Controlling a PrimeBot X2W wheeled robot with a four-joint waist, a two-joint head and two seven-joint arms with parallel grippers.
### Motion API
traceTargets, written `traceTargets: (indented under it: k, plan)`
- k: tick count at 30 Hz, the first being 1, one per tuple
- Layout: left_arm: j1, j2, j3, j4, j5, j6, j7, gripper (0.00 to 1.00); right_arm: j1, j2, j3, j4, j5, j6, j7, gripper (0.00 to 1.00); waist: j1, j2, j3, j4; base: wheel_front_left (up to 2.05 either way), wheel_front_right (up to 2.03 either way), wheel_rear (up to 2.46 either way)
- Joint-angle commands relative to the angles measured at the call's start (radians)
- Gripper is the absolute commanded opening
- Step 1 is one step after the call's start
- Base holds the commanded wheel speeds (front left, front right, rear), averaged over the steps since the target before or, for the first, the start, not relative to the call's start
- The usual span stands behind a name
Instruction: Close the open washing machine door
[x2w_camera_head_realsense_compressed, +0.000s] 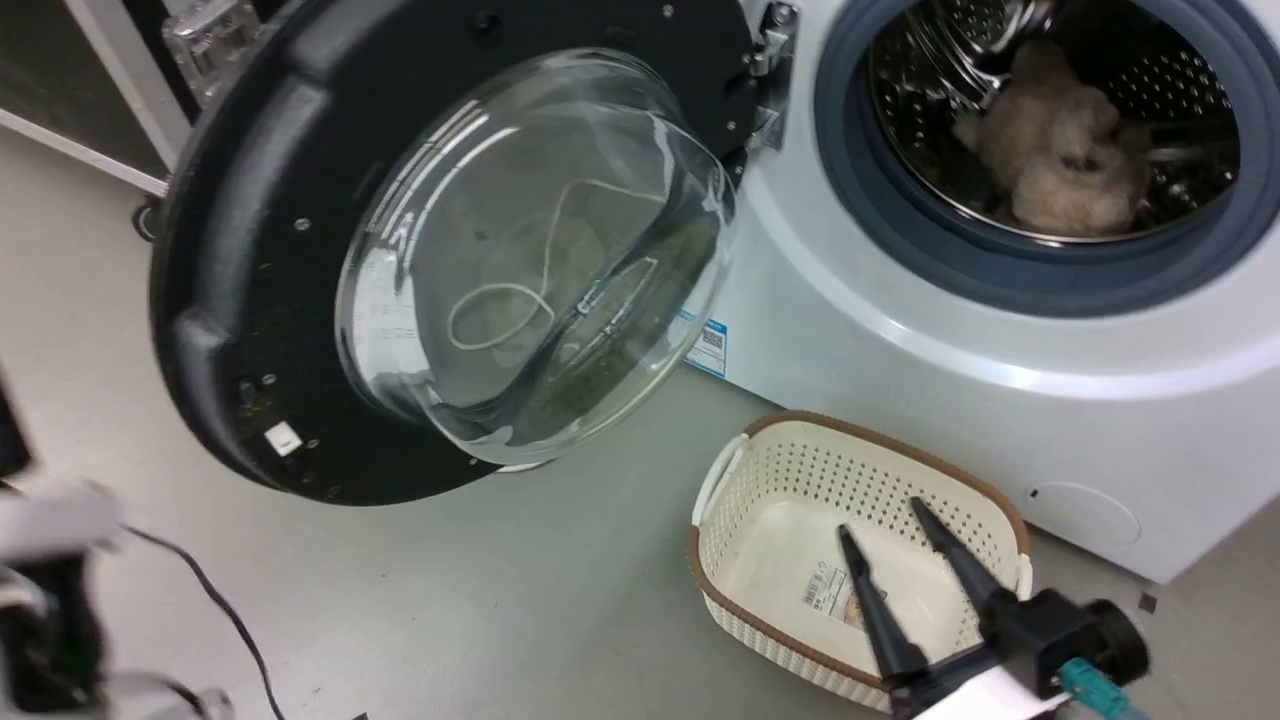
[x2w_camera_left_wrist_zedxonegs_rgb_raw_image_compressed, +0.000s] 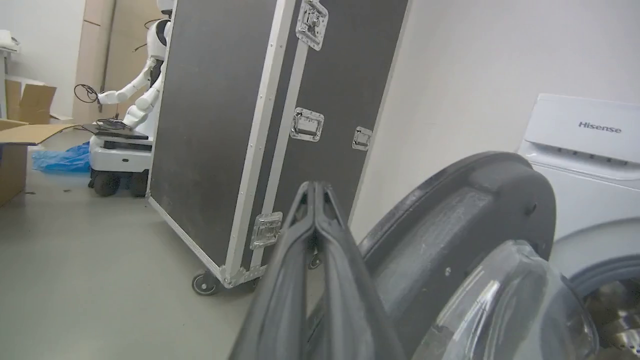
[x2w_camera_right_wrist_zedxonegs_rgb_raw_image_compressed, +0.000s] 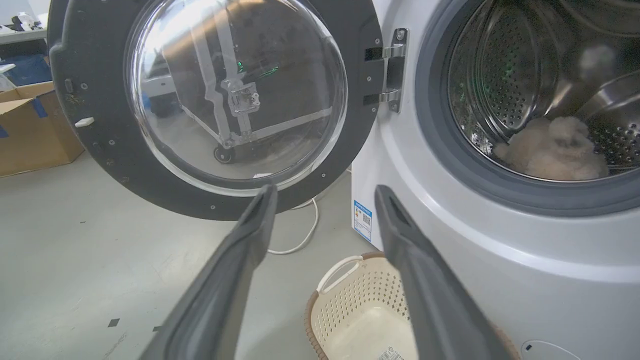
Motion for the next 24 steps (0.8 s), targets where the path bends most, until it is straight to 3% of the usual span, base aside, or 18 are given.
traceTargets:
  k: [1, 7, 16, 22, 23, 24]
  plan:
    - [-0.043, 0.022, 0.023, 0.038, -0.04, -0.007, 0.027, 0.0, -0.009, -0.007, 0.012, 0.001, 0.008, 0.001, -0.009, 1.0, -0.0001, 0.0, 0.01, -0.014, 0.0, 0.0, 0.0]
    - [-0.196, 0.087, 0.095, 0.239, -0.222, -0.004, 0.198, 0.0, -0.024, -0.026, 0.021, 0.003, 0.017, 0.001, -0.009, 1.0, -0.0001, 0.0, 0.036, -0.048, 0.0, 0.0, 0.0]
    - [-0.324, 0.084, 0.208, 0.519, -0.514, 0.053, 0.483, 0.0, -0.024, -0.033, 0.021, 0.006, 0.018, 0.001, -0.009, 1.0, -0.0001, 0.0, 0.048, -0.084, 0.0, 0.0, 0.0]
    - [-0.304, 0.067, 0.229, 0.534, -0.665, 0.002, 0.676, 0.0, -0.013, -0.018, -0.011, 0.001, 0.012, 0.001, -0.009, 1.0, -0.0001, 0.0, 0.034, -0.099, 0.0, 0.0, 0.0]
    - [-0.263, 0.054, 0.217, 0.502, -0.718, -0.017, 0.775, 0.0, -0.003, -0.012, -0.01, 0.006, 0.011, 0.001, -0.009, 1.0, -0.0001, 0.0, 0.015, -0.102, 0.0, 0.0, 0.0]
    - [-0.245, 0.047, 0.214, 0.484, -0.734, -0.021, 0.802, 0.0, 0.0, -0.011, -0.012, 0.008, 0.011, 0.001, -0.009, 1.0, -0.0001, 0.0, 0.008, -0.102, 0.0, 0.0, 0.0]
